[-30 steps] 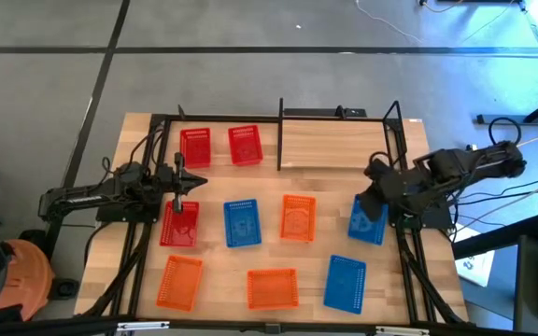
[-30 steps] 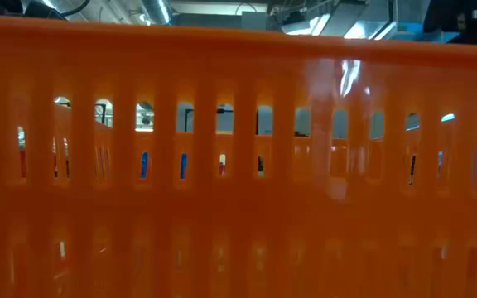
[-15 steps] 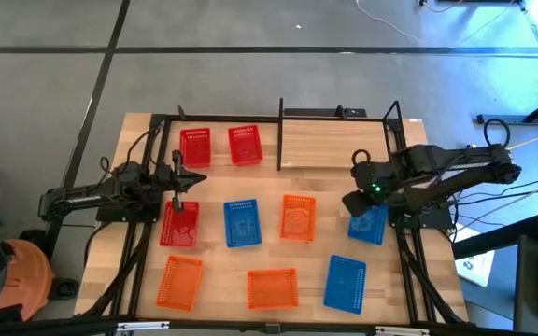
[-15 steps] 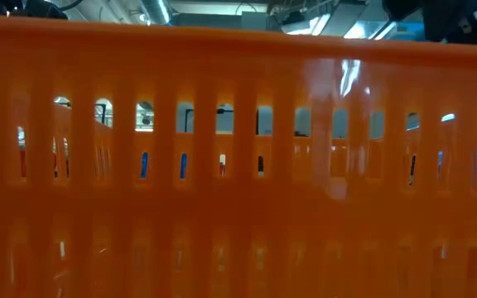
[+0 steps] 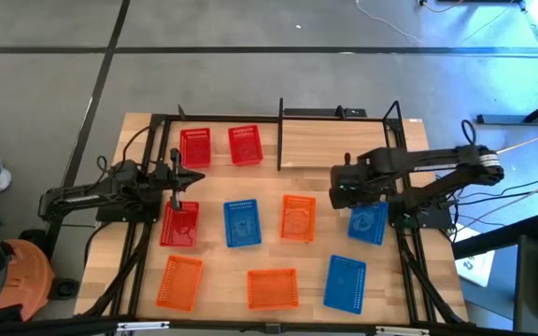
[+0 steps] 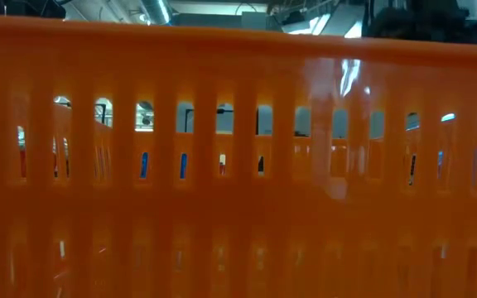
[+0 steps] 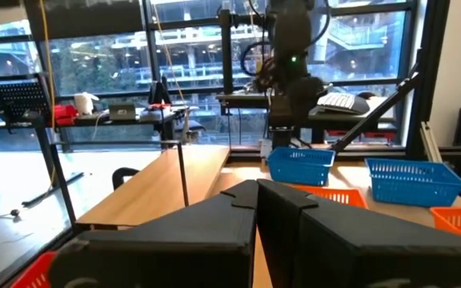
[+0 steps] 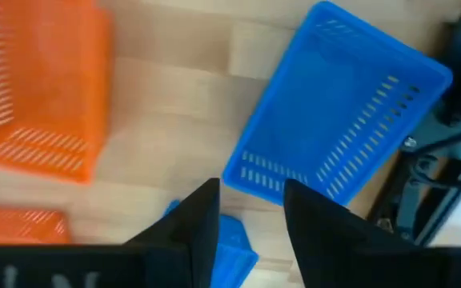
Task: Stack baskets on shelf by color
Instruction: Put the top right blue basket on the shelf
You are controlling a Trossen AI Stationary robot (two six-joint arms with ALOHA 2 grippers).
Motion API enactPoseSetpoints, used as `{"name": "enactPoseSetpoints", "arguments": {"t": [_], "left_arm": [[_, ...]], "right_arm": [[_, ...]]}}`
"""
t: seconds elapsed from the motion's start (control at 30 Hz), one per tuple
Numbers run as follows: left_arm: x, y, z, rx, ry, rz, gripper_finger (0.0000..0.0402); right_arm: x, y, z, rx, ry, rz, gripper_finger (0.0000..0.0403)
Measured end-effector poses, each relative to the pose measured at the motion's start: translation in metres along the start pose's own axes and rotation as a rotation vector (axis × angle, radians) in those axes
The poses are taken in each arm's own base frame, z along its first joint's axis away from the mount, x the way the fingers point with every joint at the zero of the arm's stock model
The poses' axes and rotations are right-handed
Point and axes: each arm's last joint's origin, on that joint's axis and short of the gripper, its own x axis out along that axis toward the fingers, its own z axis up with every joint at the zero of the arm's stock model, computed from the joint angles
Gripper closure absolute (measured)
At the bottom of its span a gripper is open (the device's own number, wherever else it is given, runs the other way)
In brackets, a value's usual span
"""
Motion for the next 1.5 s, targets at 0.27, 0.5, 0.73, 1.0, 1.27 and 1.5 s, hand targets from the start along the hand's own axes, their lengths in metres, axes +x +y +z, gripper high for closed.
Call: {"name": "enactPoseSetpoints", "arguments": {"t": [0.27,0.5,0.73,1.0,1.27,1.5], "left_arm": [[-0.001,0.004,0.053,0.106,0.18,0.039,0.0401],[0.013,0.006,0.086,0.131,0.368,0.046,0.0401],[0.032,0.007,0.103,0.218,0.409,0.028,0.0401],[0.045,0.008,0.11,0.239,0.437,0.02,0.0401],[0.047,0.008,0.108,0.24,0.448,0.018,0.0401],[0.046,0.008,0.106,0.239,0.474,0.014,0.0401]], "right_arm": [[0.048,-0.004,0.013,0.063,0.042,0.009,0.0265],[0.064,-0.01,0.015,0.14,0.064,-0.016,0.0265],[0.088,-0.008,0.02,0.12,0.068,0.087,0.0265],[0.113,-0.024,0.022,0.134,0.07,0.023,0.027],[0.109,-0.021,0.023,0.067,0.028,0.034,0.0391],[0.074,-0.01,0.02,0.057,-0.022,0.013,0.0398]]}}
